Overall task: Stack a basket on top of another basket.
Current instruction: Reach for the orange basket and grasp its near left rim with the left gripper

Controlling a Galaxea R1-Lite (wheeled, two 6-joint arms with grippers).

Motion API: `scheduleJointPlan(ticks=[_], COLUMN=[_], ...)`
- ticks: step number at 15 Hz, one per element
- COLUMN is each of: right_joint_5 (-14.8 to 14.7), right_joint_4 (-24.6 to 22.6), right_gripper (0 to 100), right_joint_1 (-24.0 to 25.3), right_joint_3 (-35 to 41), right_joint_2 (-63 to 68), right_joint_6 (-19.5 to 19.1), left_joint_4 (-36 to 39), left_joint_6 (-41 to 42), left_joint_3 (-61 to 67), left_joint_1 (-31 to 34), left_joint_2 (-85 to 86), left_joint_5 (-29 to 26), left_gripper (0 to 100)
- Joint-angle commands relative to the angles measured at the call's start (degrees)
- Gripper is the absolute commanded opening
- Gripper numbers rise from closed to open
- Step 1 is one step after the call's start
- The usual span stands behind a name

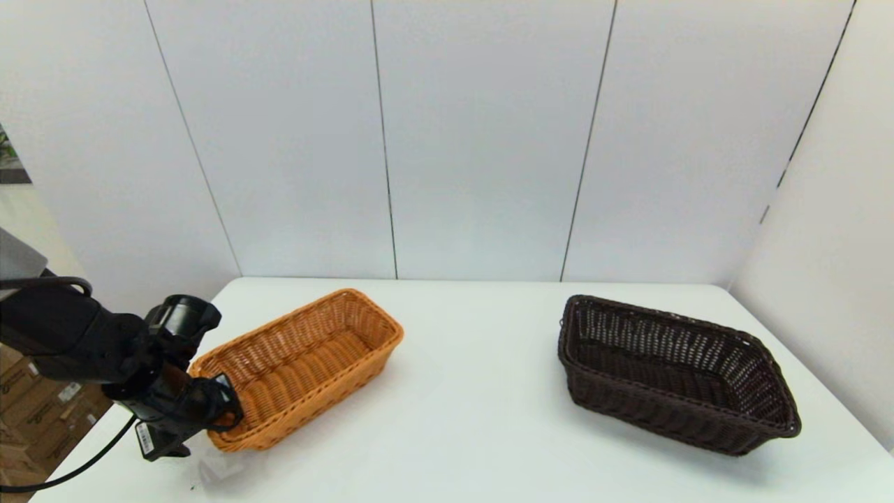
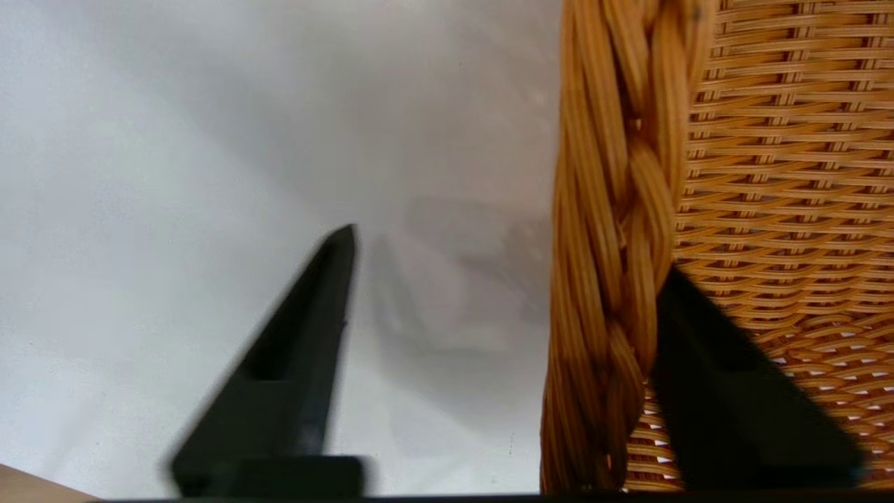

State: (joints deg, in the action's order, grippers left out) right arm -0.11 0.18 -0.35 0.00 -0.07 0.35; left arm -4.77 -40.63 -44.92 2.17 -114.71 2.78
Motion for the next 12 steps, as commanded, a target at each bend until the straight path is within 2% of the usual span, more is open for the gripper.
scheduleJointPlan(ticks=[1, 12], right_joint_5=[0.02, 0.02], right_joint_4=[-0.01, -0.01], right_gripper=[100, 100], right_joint_1=[0.0, 0.0], right_joint_3=[0.0, 0.0], right_joint_2=[0.07, 0.07], right_joint_6=[0.0, 0.0], left_joint_4=[-0.07, 3.45], left_joint_6=[-0.24, 0.2], left_joint_3=[0.27, 1.06], left_joint_1=[-0.06, -0.06], left_joint_2=[1.16, 1.51], left_joint_5=[-0.23, -3.66], left_gripper=[0, 0])
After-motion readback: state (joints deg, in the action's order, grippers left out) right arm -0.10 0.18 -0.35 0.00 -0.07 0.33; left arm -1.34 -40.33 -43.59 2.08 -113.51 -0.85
